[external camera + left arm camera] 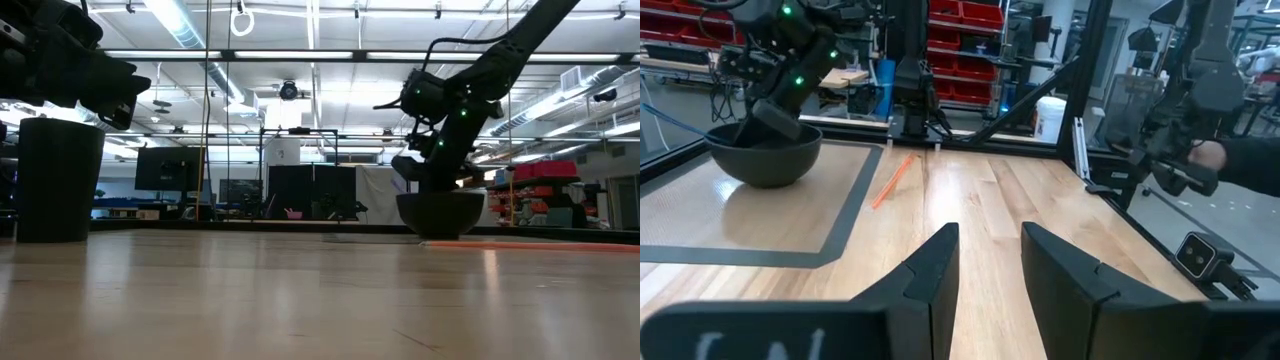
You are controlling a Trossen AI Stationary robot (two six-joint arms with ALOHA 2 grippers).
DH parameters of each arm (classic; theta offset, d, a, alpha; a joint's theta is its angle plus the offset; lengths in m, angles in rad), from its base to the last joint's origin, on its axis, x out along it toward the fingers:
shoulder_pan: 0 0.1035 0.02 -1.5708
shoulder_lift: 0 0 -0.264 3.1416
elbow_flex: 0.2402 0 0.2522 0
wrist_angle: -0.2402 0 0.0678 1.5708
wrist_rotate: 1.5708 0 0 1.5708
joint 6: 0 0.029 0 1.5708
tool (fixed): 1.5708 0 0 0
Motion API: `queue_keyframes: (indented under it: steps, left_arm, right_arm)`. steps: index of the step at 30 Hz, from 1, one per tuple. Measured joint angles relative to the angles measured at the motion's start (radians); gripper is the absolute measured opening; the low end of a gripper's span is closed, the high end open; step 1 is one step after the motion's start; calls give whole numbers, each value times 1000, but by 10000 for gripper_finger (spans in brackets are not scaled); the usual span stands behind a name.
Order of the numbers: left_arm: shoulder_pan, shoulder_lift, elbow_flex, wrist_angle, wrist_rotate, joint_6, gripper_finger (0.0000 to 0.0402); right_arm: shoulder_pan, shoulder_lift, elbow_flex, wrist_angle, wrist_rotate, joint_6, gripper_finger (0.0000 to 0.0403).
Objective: Pick & Place Utensil
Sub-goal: Put the blue fork into the black bowl on the brown mat, then put the black cup on the brown mat to the right of the black bowl
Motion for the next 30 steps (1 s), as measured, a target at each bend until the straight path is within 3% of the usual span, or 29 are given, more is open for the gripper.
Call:
queue_keyframes:
  steps: [9, 19, 30]
  left_arm:
    - [0, 0, 0, 0, -1, 0, 115]
    - [0, 0, 0, 0, -2, 0, 115]
    - [0, 0, 0, 0, -2, 0, 115]
  right_arm:
    - [1, 11, 10, 6, -14, 9, 30]
    - [12, 4, 8, 4, 14, 28, 82]
    - [89, -159, 8, -46, 65, 9, 131]
